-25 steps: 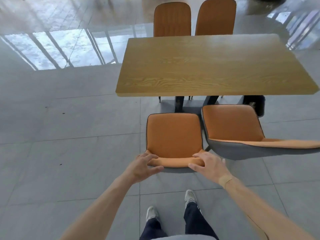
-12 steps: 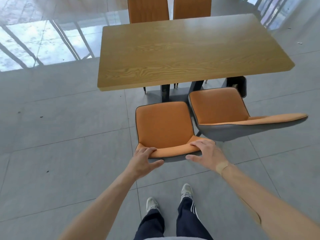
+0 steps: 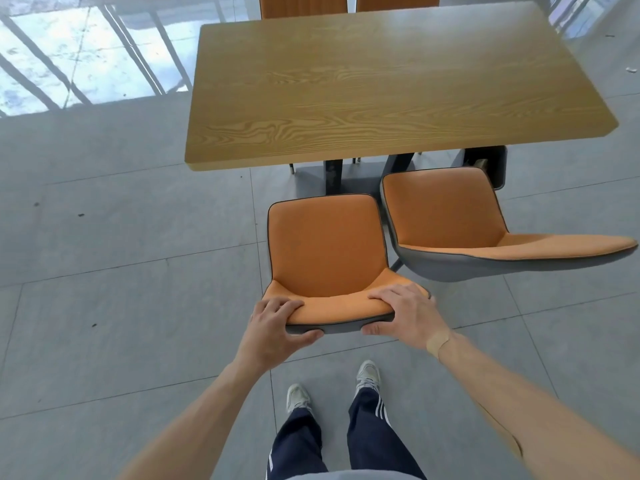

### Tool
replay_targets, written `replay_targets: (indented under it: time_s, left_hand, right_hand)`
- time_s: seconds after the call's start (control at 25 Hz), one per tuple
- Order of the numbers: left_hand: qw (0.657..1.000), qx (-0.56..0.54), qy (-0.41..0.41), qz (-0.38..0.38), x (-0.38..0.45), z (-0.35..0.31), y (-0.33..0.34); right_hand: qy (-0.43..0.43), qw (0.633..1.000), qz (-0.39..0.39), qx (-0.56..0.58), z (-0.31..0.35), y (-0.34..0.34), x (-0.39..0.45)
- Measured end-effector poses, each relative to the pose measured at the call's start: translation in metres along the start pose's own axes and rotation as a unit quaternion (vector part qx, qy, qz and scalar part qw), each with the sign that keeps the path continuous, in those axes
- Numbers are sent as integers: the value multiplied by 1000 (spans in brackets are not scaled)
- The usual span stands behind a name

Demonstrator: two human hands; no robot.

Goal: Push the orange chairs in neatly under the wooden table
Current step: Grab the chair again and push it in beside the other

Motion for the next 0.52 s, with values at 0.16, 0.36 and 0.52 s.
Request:
replay_targets:
  time_s: [0.16,0.36,0.52]
  left_hand:
    - [1000,5,7,0,3,-1,-1]
    - [1000,5,22,-20,6,-2,-2]
    - [1000,9,22,-16,9,-1,-4]
  right_hand:
    - [-5,1000,-11,-3,-1,2,3]
    - [-4,1000,-17,4,-2,1,4]
    - [-4,1000,-22,6,-3,0,7]
Point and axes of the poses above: each hand's wrist, its own x-axis towards the middle knuckle, its own y-axis out of the palm, z = x × y, the point moved 3 cm from there along x, towards the middle knuckle, and after that the axes turned 8 degrees about y, right-handed, at the moved point
